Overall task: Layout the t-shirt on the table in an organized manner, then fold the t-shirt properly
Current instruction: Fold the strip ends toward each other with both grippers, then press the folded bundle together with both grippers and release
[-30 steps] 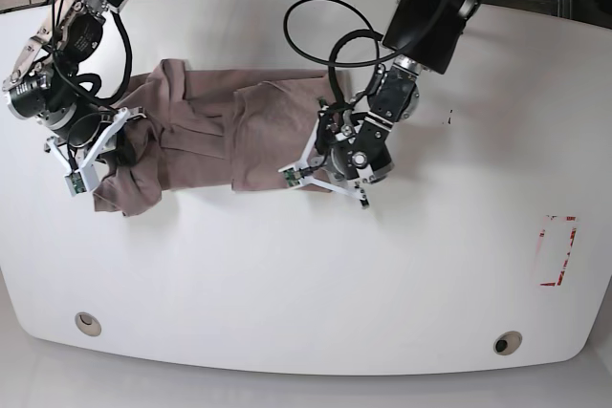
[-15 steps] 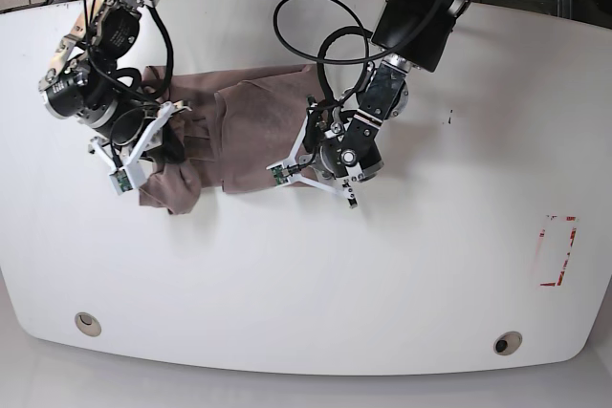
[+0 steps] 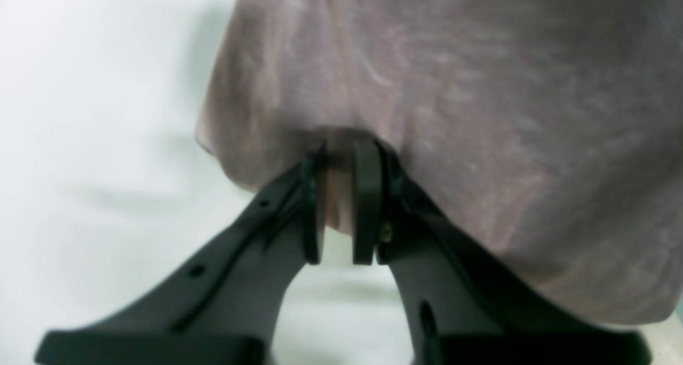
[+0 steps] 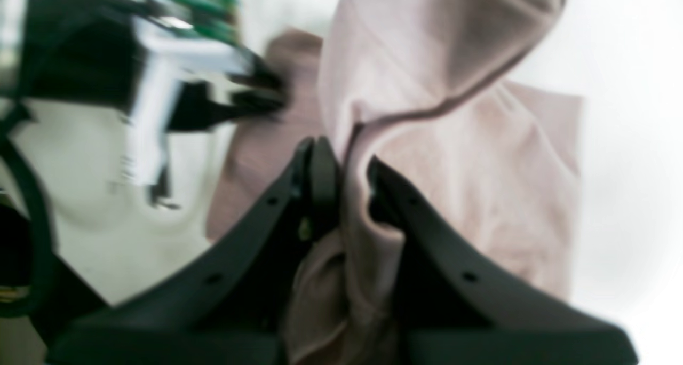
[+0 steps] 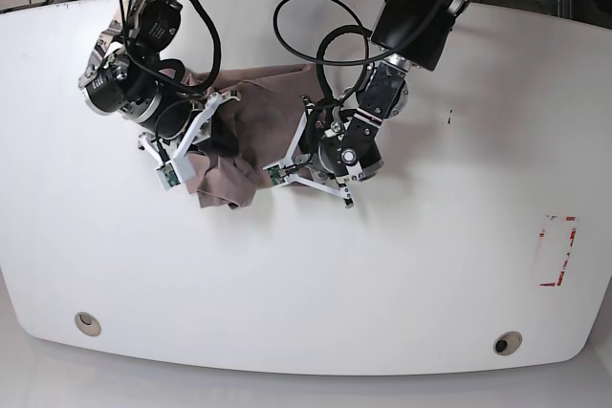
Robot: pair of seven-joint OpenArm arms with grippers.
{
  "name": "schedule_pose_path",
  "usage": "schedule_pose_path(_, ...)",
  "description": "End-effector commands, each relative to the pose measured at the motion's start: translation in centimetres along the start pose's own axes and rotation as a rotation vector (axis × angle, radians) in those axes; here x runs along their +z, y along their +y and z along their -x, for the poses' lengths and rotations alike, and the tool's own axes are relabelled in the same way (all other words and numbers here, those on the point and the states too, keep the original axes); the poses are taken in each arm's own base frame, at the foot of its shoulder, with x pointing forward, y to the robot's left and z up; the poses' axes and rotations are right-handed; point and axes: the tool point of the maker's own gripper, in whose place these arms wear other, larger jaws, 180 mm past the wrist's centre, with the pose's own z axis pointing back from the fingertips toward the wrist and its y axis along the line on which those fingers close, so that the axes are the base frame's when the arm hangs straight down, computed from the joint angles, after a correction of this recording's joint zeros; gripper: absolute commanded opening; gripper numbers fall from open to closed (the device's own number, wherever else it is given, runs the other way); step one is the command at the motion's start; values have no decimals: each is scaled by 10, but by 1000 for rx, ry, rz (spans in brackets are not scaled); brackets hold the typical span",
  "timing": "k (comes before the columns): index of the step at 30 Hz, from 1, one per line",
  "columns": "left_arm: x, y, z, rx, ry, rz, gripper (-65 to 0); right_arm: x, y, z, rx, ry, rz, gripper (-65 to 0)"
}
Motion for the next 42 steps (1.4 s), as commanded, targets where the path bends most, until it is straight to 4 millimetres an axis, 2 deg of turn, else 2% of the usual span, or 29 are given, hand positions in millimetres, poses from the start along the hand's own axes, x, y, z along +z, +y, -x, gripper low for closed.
schedule_pose_path(1,15,11,-25,2,-77,-25,-588,4,0,-17,25,-60,2,-633)
schedule_pose_path(5,37,26,-37,70,-177,-49,-588,4,-1,-18,26,-60,4,-633)
schedule_pose_path(10,57,41,-29,195,-253,-68,-588,5,-3,-18,30,-57,10,-633)
schedule_pose_path(14,64,38,-27,239,-297,-57,-588,7,-7,-17,36,-51,18,-633)
schedule_pose_path(24,55,7,8,299,-322,79,-588,7,-7,-17,34,-51,19,-633)
schedule_pose_path(29,53,0,17,323,-367,113,-588,7,-7,-17,34,-53,19,-633)
schedule_pose_path(34,37,-9,27,367,-368,156,-588,7,-7,-18,35,-54,19,-633)
schedule_pose_path(39,24,-17,33,398,-341,195,-588,5,-4,-18,34,-56,11,-631)
schedule_pose_path(42,22,-18,25,408,-367,203,-588,4,-2,-19,30,-59,5,-631)
